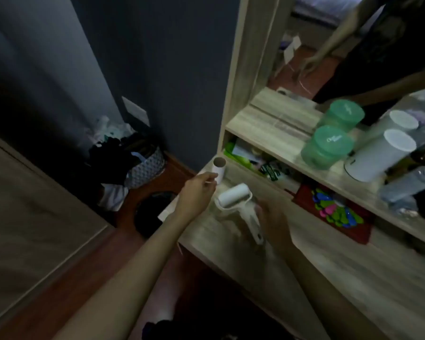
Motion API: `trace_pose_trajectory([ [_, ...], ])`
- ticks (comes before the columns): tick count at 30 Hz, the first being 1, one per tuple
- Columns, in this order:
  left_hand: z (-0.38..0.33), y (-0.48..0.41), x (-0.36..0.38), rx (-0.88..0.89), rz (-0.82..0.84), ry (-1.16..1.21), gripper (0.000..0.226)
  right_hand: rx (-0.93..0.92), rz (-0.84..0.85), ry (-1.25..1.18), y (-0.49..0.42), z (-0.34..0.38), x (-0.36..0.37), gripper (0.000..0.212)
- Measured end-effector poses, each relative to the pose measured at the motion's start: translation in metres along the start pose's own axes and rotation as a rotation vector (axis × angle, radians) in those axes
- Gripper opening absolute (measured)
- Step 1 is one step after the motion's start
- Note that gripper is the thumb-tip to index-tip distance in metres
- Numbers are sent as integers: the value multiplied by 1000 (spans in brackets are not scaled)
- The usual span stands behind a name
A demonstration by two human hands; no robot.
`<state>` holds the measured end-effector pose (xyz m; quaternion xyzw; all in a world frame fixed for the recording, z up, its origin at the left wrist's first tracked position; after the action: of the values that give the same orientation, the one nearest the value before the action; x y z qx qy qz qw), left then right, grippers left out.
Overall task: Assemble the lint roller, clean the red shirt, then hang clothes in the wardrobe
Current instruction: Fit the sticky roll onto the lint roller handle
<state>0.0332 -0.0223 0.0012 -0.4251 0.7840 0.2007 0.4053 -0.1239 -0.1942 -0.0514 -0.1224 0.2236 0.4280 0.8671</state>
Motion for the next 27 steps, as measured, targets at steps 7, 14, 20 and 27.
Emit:
trace_pose_trajectory([
  [7,12,2,57,-110,246,-49,44,191,122,-67,6,-11,23,38],
  [14,16,-6,69,-153,271,-61,39,214,171,-150,-5,-10,33,17],
  [20,20,-6,65,-189,267,33,37,206,194,-282,-9,-9,27,17],
  [27,15,-12,51,-172,303,217,45,204,368,-308,-17,-1,16,31],
])
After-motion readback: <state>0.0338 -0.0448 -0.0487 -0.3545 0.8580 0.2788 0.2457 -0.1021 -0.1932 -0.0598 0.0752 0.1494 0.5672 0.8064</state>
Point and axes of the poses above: each hand's wrist, its own y-axis away from the middle knuckle, its own x-axis out of the palm, z = x × y, the point moved 4 cm from there along -y, towards the middle knuckle, and after that the axes turned 14 degrees about -y, right-handed, at the moved point
